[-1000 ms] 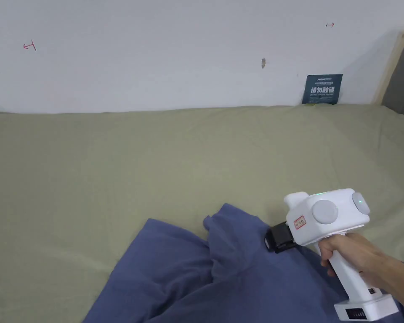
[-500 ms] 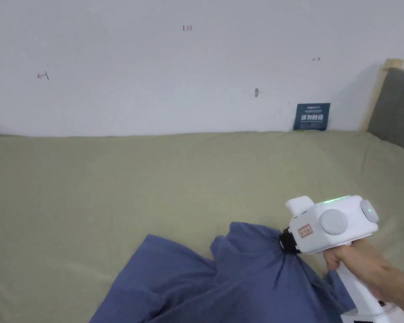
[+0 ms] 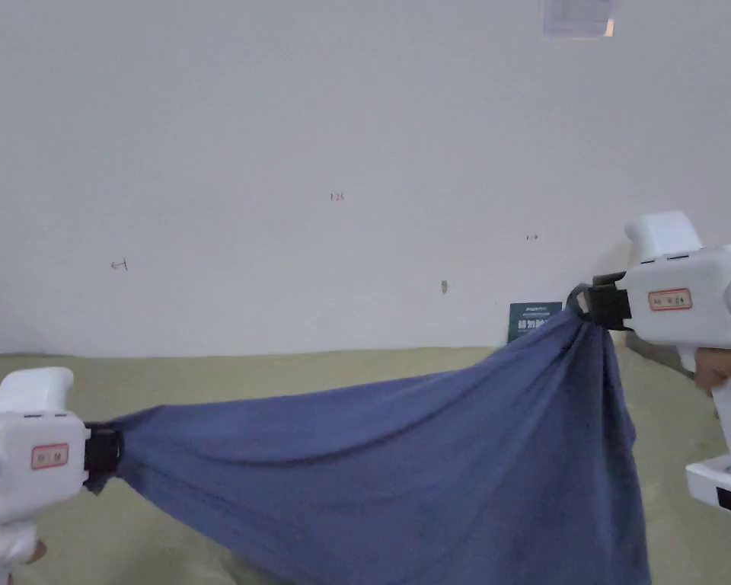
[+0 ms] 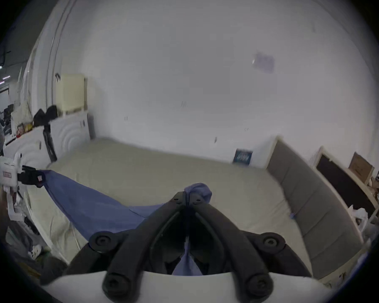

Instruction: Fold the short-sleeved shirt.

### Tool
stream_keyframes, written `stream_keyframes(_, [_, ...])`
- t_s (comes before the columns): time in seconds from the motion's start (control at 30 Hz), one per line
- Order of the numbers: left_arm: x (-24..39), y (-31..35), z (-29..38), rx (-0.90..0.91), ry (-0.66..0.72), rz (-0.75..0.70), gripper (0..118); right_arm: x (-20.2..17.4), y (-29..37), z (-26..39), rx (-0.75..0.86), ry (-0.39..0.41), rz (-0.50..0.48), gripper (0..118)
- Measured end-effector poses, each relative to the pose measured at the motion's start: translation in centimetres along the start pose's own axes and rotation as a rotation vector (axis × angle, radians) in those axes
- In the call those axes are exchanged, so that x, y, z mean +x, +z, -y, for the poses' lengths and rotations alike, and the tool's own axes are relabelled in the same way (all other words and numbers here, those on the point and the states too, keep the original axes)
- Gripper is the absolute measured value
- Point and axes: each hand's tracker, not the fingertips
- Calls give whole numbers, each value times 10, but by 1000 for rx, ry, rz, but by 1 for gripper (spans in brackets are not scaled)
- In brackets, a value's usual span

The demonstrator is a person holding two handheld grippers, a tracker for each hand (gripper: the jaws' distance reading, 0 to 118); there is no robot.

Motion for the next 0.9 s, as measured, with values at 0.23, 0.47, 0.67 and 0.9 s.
stream_keyframes(0.23, [24,31,-108,111,-64,-68,3,16,49,-59,130,-27,66,3])
stream_keyframes(0.47, [22,41,-145,112,-58,-143,3,15,37,-79,157,-77,63,3])
stream_keyframes(0.67, [20,31,-149,95,-74,-189,3,9,5,-87,158,-83,74,3])
stream_keyframes(0.9, [21,-1,-169,85,-68,-224,3,8,-39,-114,152,-55,103,3])
